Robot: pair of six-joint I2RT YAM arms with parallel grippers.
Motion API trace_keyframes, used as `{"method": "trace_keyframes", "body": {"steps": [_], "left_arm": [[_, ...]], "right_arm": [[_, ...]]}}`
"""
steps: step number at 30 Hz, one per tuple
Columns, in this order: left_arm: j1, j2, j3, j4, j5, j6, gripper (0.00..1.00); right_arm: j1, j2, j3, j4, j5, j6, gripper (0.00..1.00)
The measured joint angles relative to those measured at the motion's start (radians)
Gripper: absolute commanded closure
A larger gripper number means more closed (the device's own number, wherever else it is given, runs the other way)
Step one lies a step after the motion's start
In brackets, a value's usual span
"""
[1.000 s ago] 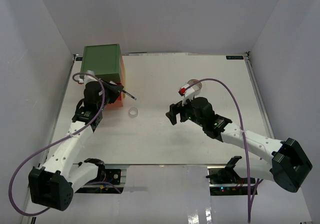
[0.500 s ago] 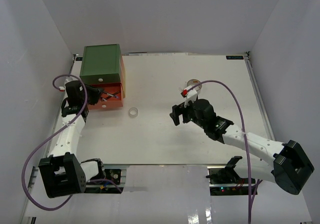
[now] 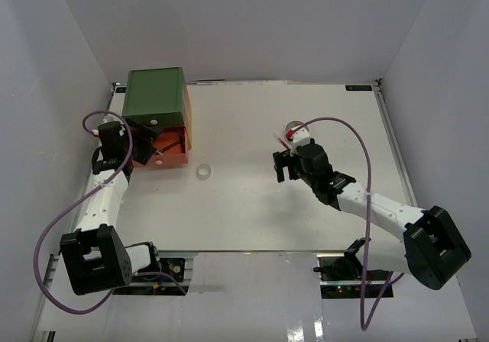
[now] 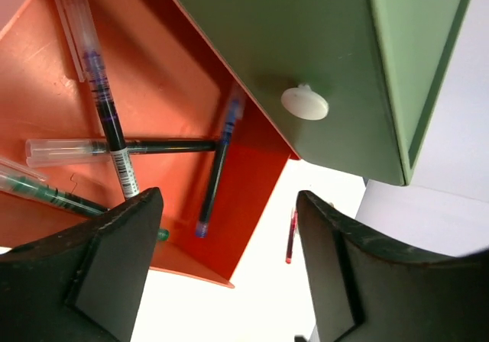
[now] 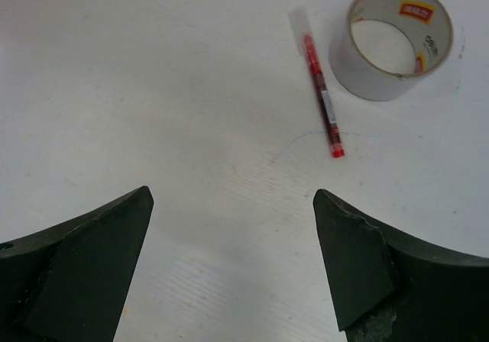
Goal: Sort the stationery into containers
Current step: Place the pen in the drawer, then pick up the pen from the center of the board.
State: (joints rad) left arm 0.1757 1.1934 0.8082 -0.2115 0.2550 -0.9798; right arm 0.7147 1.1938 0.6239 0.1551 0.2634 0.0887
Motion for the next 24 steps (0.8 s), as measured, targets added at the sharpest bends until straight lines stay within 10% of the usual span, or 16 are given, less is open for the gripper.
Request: {"method": "trace_keyframes", "body": {"steps": [12,24], "left_arm": [[0.002,-0.113,0.103,-0.096,0.15,0.267,0.02],[-0.064,-0.175,0.106,-0.167,0.281,0.427,0.02]], "right_arm": [[-0.288,0.35,0.217,-0.054,-0.142,-0.045,0.0],[-0.307,0.613,0.393,-0.162,-0.222,-0.102,0.28]]}}
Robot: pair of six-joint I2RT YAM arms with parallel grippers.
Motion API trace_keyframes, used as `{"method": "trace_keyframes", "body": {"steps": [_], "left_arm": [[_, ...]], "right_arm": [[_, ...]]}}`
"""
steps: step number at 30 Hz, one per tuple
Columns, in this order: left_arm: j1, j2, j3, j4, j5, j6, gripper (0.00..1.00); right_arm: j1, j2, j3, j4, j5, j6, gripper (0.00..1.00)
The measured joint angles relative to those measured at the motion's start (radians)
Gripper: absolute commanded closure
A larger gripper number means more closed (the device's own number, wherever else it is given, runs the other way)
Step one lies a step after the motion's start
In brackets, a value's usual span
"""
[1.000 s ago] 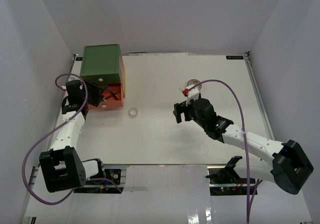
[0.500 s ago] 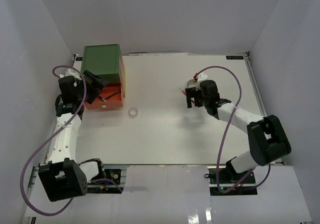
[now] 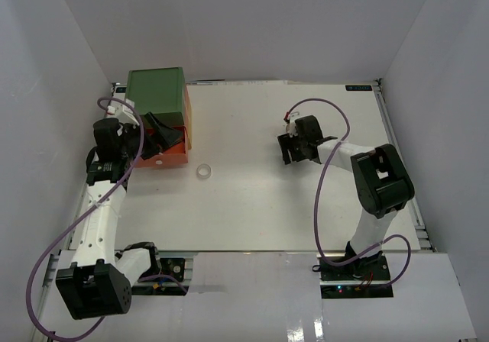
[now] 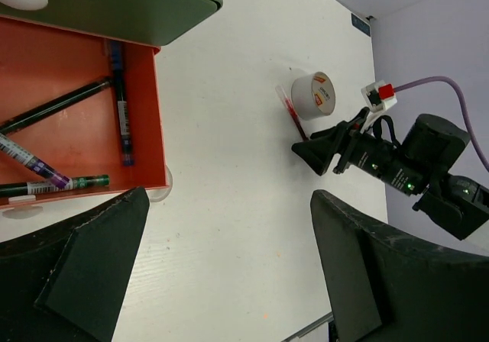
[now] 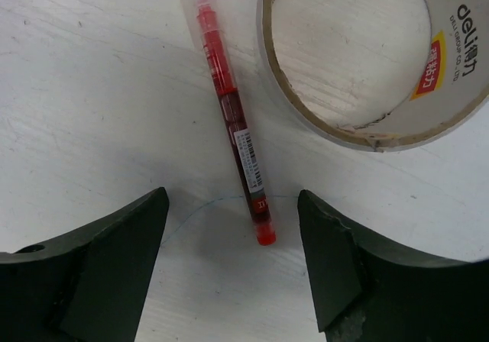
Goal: Sort the stationery into containers
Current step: Pick up the pen from the center of the board.
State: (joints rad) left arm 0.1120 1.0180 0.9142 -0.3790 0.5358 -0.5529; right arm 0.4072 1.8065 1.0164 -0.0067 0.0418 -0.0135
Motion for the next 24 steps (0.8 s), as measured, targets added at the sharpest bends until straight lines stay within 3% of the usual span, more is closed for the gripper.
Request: {"method": "trace_keyframes", "body": {"steps": [3,4,5,8,13,16,24], "left_arm": [[-0.007,0.0,0.0,-0.007,0.011,0.007,0.02],[-0.011,0.0,0.0,-0.009,0.014,0.007,0.02],[-0.012,0.0,0.0,-0.01,0.017,0.007,0.02],[-0.024,0.0,0.0,-0.01,0.024,0.006,0.02],[-0.076,-0.001,-0.003,-0.004,0.027,-0.015,0.02],[-0.154,-0.001,-0.006,0.006,0.006,-0.039,0.02],[-0.351,0.016,-0.024,0.069,-0.063,-0.148,0.02]], "right_arm": [[0.003,0.005,0.012,-0.019,-0.004,-0.015,0.38],[0.005,0.008,0.016,-0.023,-0.003,-0.02,0.49],[0.009,0.011,0.021,-0.026,-0.005,-0.024,0.55],[0.03,0.016,0.027,-0.03,0.0,-0.029,0.59],[0.079,0.016,0.028,-0.029,0.012,-0.038,0.83],[0.11,0.016,0.028,-0.028,0.023,-0.035,0.89],[0.241,-0.052,-0.034,-0.025,0.017,0.023,0.92]]}}
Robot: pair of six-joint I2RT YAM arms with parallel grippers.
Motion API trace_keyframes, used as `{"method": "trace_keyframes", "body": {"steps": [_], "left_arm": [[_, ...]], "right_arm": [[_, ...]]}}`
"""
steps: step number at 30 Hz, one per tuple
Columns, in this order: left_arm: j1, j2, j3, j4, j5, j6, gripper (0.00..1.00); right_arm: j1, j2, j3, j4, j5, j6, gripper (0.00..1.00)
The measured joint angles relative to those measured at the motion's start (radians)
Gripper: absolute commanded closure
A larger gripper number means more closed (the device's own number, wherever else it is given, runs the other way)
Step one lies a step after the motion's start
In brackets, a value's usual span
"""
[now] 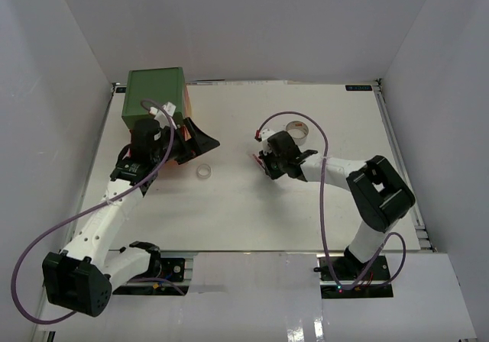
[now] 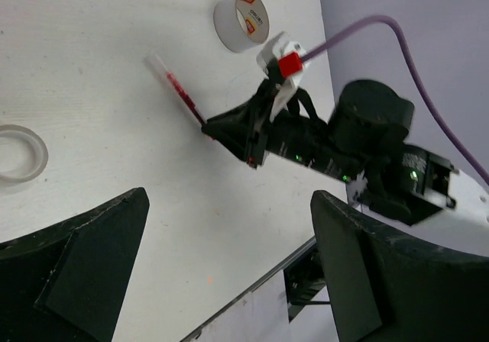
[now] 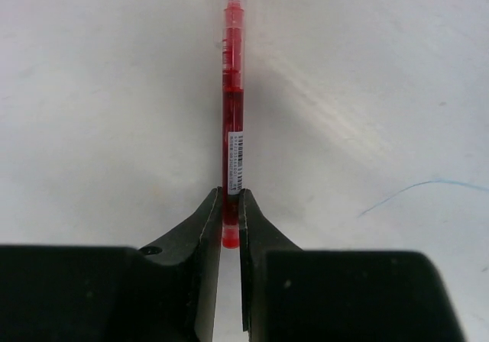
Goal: Sort the stationery into containers
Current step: Pick up the pen from the center of the board.
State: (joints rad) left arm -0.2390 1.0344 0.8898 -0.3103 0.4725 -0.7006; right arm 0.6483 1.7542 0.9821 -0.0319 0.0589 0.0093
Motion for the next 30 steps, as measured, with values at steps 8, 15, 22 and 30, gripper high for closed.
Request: {"method": "trace_keyframes", "body": {"steps": [8,15,22,30], "left_arm": [[-0.166,0.078,-0.019,0.062,-0.142,-0.115,0.03],[-0.248,0.16,-0.021,0.098,-0.225,-0.166,0.16],[-0.294,0.203,-0.021,0.109,-0.278,-0.185,0.41],[-0.312,0.225,-0.021,0.113,-0.312,-0.199,0.71]], "right_arm": [[0.177,-0.259,-0.097,0.087,-0.029,0.11,0.92],[0.259,-0.378,-0.166,0.221,-0.037,0.183,0.91],[0.273,-0.389,-0.196,0.261,-0.04,0.213,0.9],[0.275,-0.421,-0.213,0.297,-0.04,0.224,0.89]]}}
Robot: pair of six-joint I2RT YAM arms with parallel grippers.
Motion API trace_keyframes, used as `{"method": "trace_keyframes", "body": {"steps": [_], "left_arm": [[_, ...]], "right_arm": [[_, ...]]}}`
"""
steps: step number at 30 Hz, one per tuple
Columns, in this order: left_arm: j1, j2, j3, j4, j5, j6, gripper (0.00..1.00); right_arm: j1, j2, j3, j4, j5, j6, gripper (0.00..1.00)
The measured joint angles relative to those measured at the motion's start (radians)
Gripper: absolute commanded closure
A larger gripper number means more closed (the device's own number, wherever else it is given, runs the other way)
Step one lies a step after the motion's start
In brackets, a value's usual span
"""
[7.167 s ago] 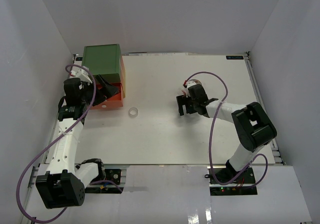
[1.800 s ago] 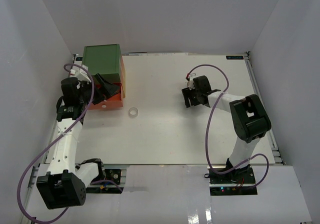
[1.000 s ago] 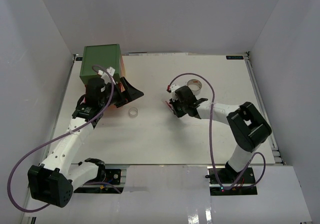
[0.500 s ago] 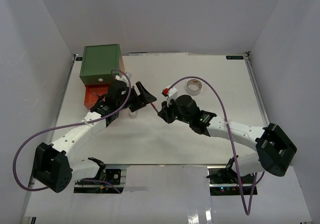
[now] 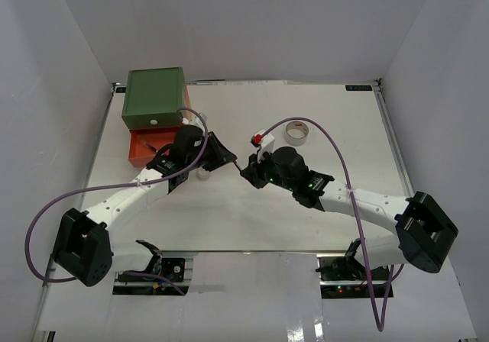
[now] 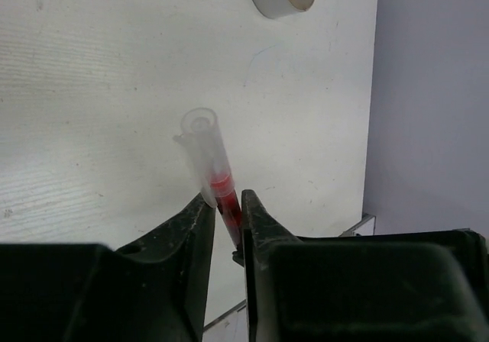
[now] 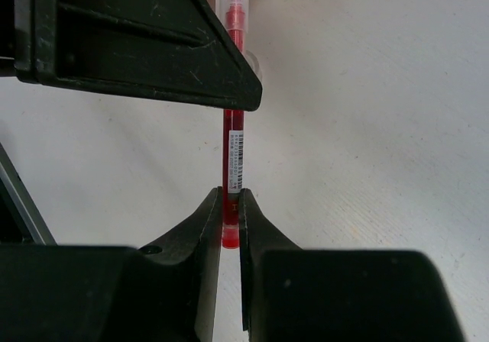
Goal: Sort the stationery into containers
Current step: Pick up the pen from the center of the board, then place the pen in the drawer.
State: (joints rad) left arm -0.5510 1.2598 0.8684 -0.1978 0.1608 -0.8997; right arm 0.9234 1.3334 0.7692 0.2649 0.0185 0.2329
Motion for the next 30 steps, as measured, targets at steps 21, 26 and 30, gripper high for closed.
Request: {"method": "trace_keyframes", "body": {"steps": [21,26,30], "left_arm": [[0.082,-0.081,0.002,-0.03,-0.091,0.003,1.0],[0.304,-0.186,-0.018,-0.047,-0.068,-0.001,1.0],[0.462,-0.257,-0.032,-0.068,-0.052,-0.008,0.97]], "right_arm": [[0.001,-0.125,-0.044,-0.006,0.063,-0.015,0.02],[0.001,-0.197,-0.082,-0.029,0.122,-0.037,0.05],[0.001,-0.226,-0.122,-0.038,0.144,-0.045,0.06]]}}
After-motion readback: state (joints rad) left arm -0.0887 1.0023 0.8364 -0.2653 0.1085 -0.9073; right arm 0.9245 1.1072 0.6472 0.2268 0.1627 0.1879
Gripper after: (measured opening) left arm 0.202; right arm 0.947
